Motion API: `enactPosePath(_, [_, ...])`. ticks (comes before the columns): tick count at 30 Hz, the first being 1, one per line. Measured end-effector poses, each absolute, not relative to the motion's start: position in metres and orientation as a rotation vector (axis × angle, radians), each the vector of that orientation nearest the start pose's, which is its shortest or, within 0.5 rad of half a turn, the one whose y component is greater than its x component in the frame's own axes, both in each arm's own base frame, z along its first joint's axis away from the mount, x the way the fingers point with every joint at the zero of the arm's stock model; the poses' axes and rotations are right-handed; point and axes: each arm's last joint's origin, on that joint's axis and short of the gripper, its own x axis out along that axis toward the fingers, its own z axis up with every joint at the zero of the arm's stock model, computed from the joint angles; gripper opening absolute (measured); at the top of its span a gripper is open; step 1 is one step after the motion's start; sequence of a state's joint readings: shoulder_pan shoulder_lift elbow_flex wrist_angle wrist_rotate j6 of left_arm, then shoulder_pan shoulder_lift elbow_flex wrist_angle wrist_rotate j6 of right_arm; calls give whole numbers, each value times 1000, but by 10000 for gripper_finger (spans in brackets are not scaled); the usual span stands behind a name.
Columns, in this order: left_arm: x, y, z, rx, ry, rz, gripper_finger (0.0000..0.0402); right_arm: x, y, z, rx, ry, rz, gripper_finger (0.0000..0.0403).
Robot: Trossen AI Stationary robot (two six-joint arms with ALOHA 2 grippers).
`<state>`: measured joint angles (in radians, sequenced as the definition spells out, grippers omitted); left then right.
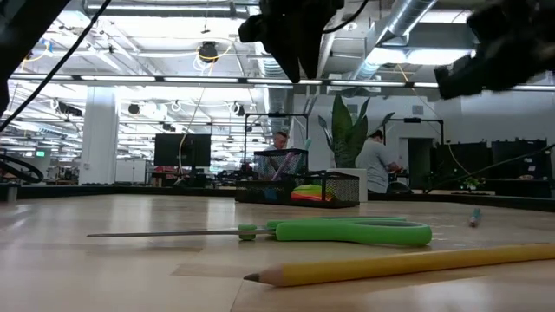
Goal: Pick and place office supplies into organizer
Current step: Put the light blue pencil into the black desk organizer
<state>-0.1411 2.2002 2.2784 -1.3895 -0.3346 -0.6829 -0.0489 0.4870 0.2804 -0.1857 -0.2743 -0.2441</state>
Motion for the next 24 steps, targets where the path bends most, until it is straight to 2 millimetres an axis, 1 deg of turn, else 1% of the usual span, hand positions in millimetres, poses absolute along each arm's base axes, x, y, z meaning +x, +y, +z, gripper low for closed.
enactPosePath(4, [437,-50,304,-275,1172,539,144,133,3,172,-190,350,324,61])
enactPosePath(7, [437,-51,303,-254,1182,519,144,132,2,145,-167,458,300,54])
enactPosePath(9, [436,-51,303,-242,1189,512,144,132,1,133,-131,507,256,49])
enactPosePath(11, [436,-51,303,-228,1194,504,144,132,1,127,-121,508,246,43])
enactPosePath(14, [436,-51,303,-204,1200,487,144,136,3,126,-144,488,270,35])
enactPosePath(16, [436,-50,303,-190,1204,478,144,136,4,124,-161,507,286,34])
enactPosePath(24, [436,-50,303,-184,1212,463,144,142,7,115,-151,553,316,45])
